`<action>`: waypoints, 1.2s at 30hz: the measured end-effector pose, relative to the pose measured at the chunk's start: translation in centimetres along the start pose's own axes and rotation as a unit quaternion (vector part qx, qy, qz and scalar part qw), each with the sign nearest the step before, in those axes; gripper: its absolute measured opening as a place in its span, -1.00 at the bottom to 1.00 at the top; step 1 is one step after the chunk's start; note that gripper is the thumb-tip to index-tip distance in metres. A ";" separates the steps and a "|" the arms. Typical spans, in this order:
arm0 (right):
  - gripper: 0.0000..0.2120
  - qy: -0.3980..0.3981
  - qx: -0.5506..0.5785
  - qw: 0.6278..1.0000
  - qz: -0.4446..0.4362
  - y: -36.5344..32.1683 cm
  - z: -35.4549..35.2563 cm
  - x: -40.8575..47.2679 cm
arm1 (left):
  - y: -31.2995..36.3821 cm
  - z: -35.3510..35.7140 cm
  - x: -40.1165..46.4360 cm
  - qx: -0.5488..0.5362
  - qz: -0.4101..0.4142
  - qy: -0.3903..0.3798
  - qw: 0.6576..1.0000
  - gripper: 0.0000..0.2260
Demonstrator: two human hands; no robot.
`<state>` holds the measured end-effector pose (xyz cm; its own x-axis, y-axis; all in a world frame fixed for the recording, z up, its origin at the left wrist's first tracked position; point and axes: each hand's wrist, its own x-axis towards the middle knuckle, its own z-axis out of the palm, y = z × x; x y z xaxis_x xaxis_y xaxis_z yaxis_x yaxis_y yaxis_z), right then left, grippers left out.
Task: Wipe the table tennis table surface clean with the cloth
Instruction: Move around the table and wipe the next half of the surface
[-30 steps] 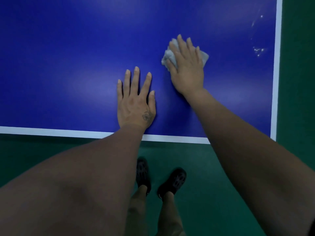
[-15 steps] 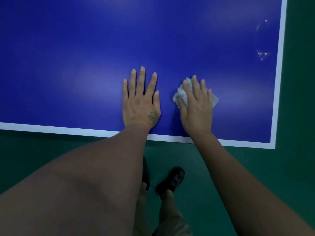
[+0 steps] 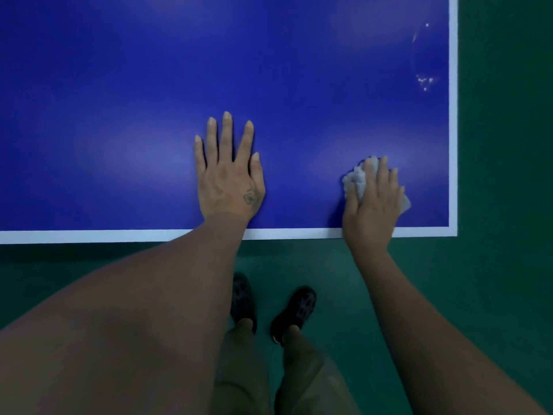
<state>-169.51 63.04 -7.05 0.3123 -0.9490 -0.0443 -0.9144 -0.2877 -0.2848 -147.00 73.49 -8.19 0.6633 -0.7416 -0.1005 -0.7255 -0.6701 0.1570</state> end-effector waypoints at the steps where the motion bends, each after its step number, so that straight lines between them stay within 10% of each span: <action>1: -0.43 0.004 0.003 1.000 -0.014 -1.1 0.3 -0.7 | 0.1 -0.1 0.0 0.002 0.003 0.001 1.000 -0.46; 8: -0.49 -0.046 0.000 0.965 -0.258 0.9 -0.2 -4.7 | 0.1 -0.2 -0.3 -0.002 0.033 0.010 0.999 -0.47; 14: -0.37 0.020 -0.004 0.993 0.116 11.1 -4.4 1.1 | 1.8 -0.3 -0.6 -0.066 0.046 0.108 0.991 -0.63; 22: -0.43 -0.035 -0.030 0.984 -0.171 9.6 -2.3 -2.0 | 13.3 0.5 3.0 -0.052 0.042 0.047 0.997 -0.44; 29: -0.43 0.010 -0.010 0.998 0.068 11.2 -2.9 3.3 | 13.9 1.3 3.2 0.008 0.018 0.022 1.000 -0.40; 36: -0.40 -0.088 0.013 0.950 -0.300 8.6 -2.1 3.2 | 13.9 1.4 3.5 -0.009 0.014 0.023 1.000 -0.42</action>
<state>-176.94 57.29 -7.66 0.8158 -0.5778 -0.0248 -0.5518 -0.7648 -0.3326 -155.05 61.58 -7.74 0.6505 -0.7578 -0.0506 -0.7411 -0.6479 0.1759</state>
